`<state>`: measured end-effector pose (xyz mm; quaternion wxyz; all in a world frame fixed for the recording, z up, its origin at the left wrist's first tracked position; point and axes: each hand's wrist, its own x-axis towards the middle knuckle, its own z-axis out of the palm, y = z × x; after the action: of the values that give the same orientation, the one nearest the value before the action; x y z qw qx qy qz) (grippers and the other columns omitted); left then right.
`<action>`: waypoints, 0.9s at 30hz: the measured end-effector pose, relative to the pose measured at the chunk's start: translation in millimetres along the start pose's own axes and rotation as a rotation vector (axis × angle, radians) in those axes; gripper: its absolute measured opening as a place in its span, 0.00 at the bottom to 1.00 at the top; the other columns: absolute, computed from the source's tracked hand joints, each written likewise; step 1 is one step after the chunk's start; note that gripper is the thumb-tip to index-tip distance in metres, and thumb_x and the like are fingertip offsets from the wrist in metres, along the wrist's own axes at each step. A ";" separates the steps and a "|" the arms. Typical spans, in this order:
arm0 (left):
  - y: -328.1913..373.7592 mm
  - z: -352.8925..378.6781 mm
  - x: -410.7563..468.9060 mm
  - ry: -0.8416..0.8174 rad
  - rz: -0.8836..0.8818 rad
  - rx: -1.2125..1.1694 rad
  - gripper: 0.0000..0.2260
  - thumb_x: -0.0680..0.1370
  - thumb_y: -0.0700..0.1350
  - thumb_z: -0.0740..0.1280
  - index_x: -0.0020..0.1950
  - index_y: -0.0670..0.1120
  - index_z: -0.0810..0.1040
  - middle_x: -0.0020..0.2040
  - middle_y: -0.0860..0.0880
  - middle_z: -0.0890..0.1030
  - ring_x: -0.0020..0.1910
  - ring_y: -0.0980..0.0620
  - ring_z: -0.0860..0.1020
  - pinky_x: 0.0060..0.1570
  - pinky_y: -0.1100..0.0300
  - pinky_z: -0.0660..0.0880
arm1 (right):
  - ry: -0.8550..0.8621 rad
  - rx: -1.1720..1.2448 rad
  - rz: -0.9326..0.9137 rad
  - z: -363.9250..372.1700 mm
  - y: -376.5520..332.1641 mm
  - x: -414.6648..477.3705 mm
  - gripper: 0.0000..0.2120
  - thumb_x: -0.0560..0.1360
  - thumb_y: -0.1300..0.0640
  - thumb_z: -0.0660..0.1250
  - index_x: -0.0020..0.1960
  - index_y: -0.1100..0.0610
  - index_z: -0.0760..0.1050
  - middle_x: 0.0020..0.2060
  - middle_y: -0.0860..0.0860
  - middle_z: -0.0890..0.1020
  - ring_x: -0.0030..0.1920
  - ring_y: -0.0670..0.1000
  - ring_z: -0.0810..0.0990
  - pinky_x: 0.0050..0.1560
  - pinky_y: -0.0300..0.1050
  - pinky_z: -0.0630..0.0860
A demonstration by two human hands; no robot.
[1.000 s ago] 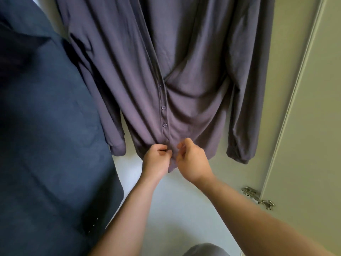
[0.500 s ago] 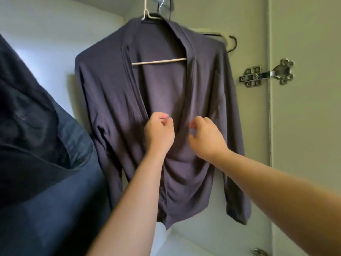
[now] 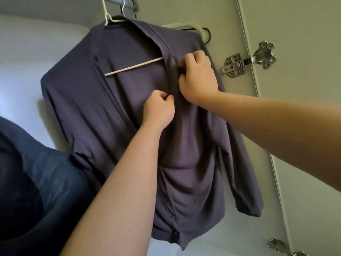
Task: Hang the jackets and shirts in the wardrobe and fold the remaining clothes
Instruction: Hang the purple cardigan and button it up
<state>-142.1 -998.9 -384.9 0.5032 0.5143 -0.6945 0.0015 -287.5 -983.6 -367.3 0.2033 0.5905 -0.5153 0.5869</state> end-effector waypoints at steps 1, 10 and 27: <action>3.5 2.5 2.2 0.001 -0.018 -0.038 0.14 0.81 0.54 0.66 0.64 0.50 0.77 0.55 0.52 0.79 0.50 0.53 0.74 0.49 0.59 0.69 | 0.019 -0.015 -0.009 -2.3 2.2 4.4 0.14 0.74 0.60 0.61 0.59 0.58 0.72 0.62 0.58 0.72 0.61 0.62 0.70 0.57 0.56 0.71; 52.3 2.5 21.9 -0.040 -0.149 -0.434 0.13 0.79 0.54 0.65 0.42 0.47 0.78 0.37 0.46 0.76 0.39 0.47 0.77 0.52 0.40 0.80 | -0.015 -0.115 0.054 -22.5 20.7 23.3 0.19 0.73 0.57 0.62 0.64 0.57 0.69 0.64 0.59 0.70 0.64 0.63 0.69 0.61 0.56 0.67; 89.6 -28.8 57.8 0.265 0.247 0.324 0.15 0.79 0.52 0.64 0.35 0.48 0.67 0.53 0.42 0.78 0.51 0.39 0.76 0.48 0.50 0.71 | -0.125 0.217 0.102 -34.3 27.0 25.0 0.29 0.76 0.65 0.61 0.75 0.53 0.59 0.68 0.59 0.70 0.60 0.66 0.76 0.55 0.57 0.74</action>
<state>-184.1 -982.9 -284.0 0.4970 0.4948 -0.6705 0.2420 -332.4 -974.4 -346.7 0.0757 0.6177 -0.4899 0.6105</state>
